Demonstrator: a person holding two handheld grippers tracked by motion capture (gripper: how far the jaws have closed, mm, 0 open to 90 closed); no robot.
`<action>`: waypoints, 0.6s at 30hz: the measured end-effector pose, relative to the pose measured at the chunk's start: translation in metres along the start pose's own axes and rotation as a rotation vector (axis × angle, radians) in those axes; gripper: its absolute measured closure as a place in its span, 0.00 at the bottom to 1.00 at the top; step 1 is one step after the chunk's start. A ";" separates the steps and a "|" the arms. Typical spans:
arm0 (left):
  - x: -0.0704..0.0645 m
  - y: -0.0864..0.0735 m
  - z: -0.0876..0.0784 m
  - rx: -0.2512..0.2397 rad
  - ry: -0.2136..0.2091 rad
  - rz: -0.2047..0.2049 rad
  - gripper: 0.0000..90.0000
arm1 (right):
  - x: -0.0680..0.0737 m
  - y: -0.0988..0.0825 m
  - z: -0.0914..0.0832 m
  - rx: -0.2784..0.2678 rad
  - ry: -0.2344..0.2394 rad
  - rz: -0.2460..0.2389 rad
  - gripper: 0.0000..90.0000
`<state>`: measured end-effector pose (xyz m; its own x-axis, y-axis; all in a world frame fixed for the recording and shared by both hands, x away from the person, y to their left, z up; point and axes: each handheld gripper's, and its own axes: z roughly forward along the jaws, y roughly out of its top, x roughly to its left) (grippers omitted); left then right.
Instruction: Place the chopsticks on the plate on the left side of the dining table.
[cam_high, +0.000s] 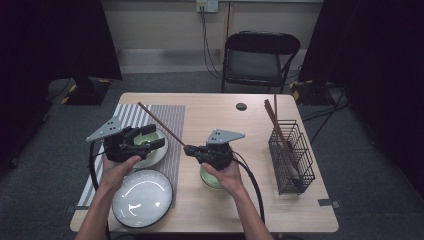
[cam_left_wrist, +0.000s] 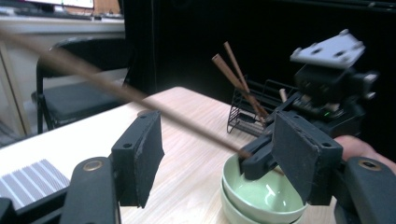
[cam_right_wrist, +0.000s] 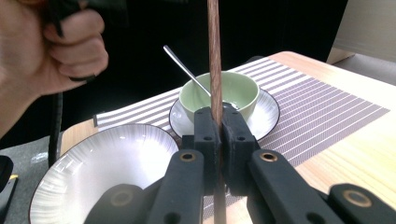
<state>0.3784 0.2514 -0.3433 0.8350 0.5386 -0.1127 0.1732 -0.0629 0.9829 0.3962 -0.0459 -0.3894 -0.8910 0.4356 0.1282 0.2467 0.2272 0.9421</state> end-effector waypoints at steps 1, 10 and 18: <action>-0.002 0.002 -0.001 -0.008 -0.001 0.007 0.37 | 0.001 -0.001 0.001 0.005 0.001 0.003 0.96; 0.000 -0.002 0.001 -0.009 0.026 0.033 0.37 | 0.016 -0.003 0.014 0.052 0.048 -0.048 0.96; 0.006 -0.009 0.001 0.002 0.069 0.063 0.39 | 0.018 -0.003 0.013 0.064 0.031 -0.056 0.96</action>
<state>0.3828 0.2543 -0.3526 0.8062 0.5903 -0.0404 0.1226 -0.0998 0.9874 0.3839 -0.0270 -0.3942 -0.9152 0.3936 0.0864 0.2191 0.3060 0.9265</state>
